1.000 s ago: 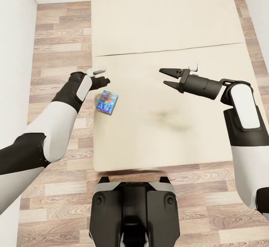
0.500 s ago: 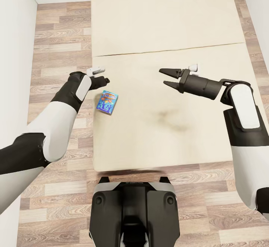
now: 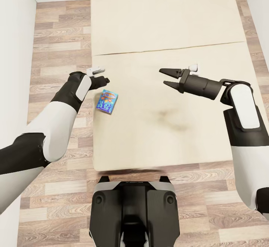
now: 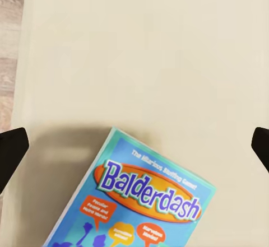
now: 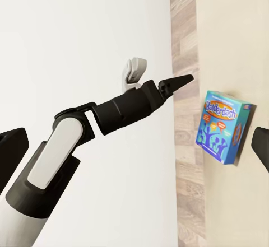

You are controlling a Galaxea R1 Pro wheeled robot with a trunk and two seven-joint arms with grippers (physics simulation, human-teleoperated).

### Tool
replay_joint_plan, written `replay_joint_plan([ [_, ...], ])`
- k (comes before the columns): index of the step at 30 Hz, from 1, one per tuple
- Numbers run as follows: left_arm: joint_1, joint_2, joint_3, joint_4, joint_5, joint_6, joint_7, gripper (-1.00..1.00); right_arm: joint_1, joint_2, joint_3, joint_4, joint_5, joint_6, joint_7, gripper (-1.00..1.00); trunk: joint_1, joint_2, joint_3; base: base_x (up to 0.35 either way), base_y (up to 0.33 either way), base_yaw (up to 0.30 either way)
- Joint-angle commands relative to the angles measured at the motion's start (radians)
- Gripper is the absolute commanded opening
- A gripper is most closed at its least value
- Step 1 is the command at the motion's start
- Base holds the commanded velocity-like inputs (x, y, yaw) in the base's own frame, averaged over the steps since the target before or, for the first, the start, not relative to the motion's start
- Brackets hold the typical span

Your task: Put all the toys in the child's room - the three board games (two on the bed and one on the table), the two jigsaw puzzles on the table, and the tennis ball on the table - inside the toy box on the table in the child's room.

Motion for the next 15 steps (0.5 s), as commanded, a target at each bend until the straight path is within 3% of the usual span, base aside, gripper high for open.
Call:
replay_joint_plan([
  [1, 0.000, -0.001, 0.004, -0.001, 0.011, 0.004, 0.007, 1.00, -0.001, -0.001, 0.001, 0.000, 0.007, 0.002, 0.008, 1.00, 0.001, -0.002, -0.002, 0.000, 0.000, 0.000],
  [15, 0.000, -0.001, 0.006, -0.001, 0.011, 0.001, 0.007, 1.00, -0.001, -0.001, 0.001, 0.000, 0.006, 0.002, 0.008, 1.00, 0.001, -0.002, -0.025, 0.000, 0.000, 0.000],
])
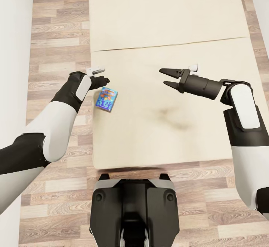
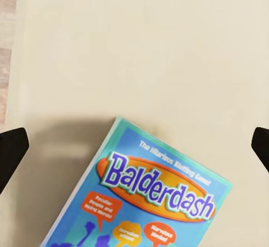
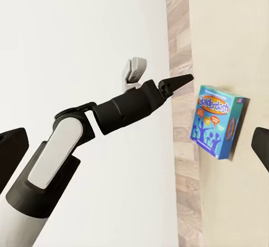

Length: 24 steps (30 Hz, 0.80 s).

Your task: Put all the toys in the child's room - the three board games (two on the bed and one on the table), the two jigsaw puzzles on the table, and the tennis ball on the table - inside the toy box on the table in the child's room.

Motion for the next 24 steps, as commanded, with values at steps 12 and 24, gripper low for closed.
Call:
replay_joint_plan([
  [12, 0.000, -0.003, 0.005, -0.001, 0.011, 0.004, 0.007, 1.00, -0.001, 0.000, 0.001, 0.000, 0.008, 0.002, 0.008, 1.00, 0.001, -0.002, -0.021, 0.000, 0.000, 0.000],
  [24, 0.000, -0.007, 0.005, -0.001, 0.011, 0.003, 0.007, 1.00, -0.001, -0.001, 0.001, 0.000, 0.009, 0.002, 0.008, 1.00, 0.001, -0.002, -0.040, 0.000, 0.000, 0.000],
])
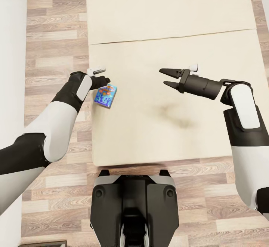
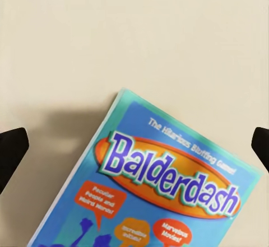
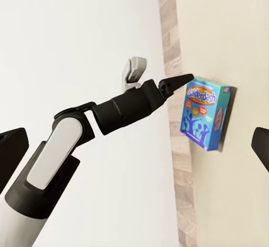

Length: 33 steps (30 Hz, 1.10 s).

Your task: Put all the toys in the child's room - the three board games (two on the bed and one on the table), the two jigsaw puzzles on the table, and the tennis ball on the table - inside the toy box on the table in the child's room.

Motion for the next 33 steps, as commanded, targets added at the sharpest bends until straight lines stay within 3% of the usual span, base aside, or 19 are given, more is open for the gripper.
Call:
replay_joint_plan([
  [1, 0.000, -0.001, 0.004, -0.001, 0.011, 0.004, 0.007, 1.00, -0.001, -0.001, 0.001, 0.000, 0.007, 0.002, 0.008, 1.00, 0.001, -0.002, -0.002, 0.000, 0.000, 0.000],
  [33, 0.000, -0.012, 0.002, -0.009, 0.009, -0.023, 0.015, 1.00, -0.001, 0.002, 0.004, 0.000, 0.012, -0.001, -0.020, 1.00, 0.001, -0.002, -0.007, 0.000, 0.000, 0.000],
])
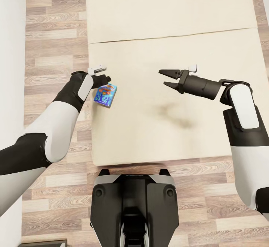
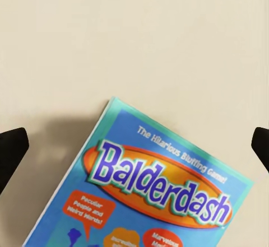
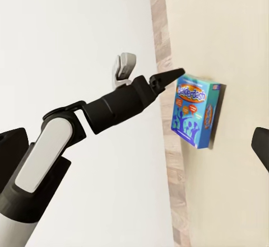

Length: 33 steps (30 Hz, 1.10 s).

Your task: Put all the toys in the child's room - the three board games (two on the bed and one on the table), the two jigsaw puzzles on the table, and the tennis ball on the table - inside the toy box on the table in the child's room.

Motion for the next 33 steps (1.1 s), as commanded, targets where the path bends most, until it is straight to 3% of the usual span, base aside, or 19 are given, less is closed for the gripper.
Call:
replay_joint_plan([
  [1, 0.000, -0.001, 0.004, -0.001, 0.011, 0.001, 0.007, 1.00, -0.001, -0.001, 0.001, 0.000, 0.005, 0.002, 0.005, 1.00, 0.001, -0.002, -0.001, 0.000, 0.000, 0.000],
  [16, 0.000, -0.003, 0.004, -0.004, 0.011, -0.019, 0.007, 1.00, -0.001, 0.010, 0.009, 0.000, 0.005, 0.006, 0.004, 1.00, 0.001, -0.002, -0.004, 0.000, 0.000, 0.000],
  [24, 0.000, -0.003, 0.005, -0.008, 0.011, -0.020, 0.007, 1.00, -0.001, 0.018, 0.036, 0.000, 0.005, 0.005, 0.004, 1.00, 0.001, -0.002, -0.013, 0.000, 0.000, 0.000],
  [33, 0.000, -0.002, 0.005, -0.009, 0.011, -0.021, 0.007, 1.00, -0.001, 0.020, 0.039, 0.000, 0.005, 0.004, 0.004, 1.00, 0.001, -0.002, -0.025, 0.000, 0.000, 0.000],
])
